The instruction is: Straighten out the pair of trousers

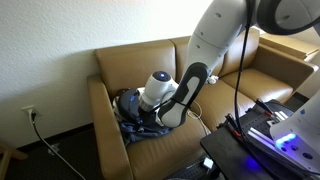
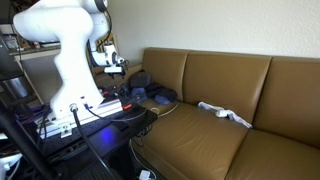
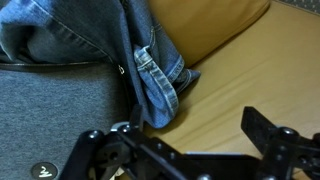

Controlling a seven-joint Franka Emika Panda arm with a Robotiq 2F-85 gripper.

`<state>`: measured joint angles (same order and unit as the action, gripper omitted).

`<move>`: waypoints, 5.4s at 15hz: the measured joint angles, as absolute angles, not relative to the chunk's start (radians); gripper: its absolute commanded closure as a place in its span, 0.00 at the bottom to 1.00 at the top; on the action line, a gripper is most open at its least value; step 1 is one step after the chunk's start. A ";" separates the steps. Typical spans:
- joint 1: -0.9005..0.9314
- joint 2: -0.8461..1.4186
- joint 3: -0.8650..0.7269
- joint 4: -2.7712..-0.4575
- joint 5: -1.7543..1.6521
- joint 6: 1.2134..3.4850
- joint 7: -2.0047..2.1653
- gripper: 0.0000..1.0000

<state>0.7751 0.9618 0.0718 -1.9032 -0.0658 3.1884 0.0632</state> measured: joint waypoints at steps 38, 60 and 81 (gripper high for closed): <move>0.400 1.199 0.387 -1.595 -0.066 3.467 0.113 0.99; -0.102 0.810 0.291 -1.484 0.370 3.452 0.364 0.99; 0.335 0.748 -0.393 -2.268 1.269 3.452 0.888 0.99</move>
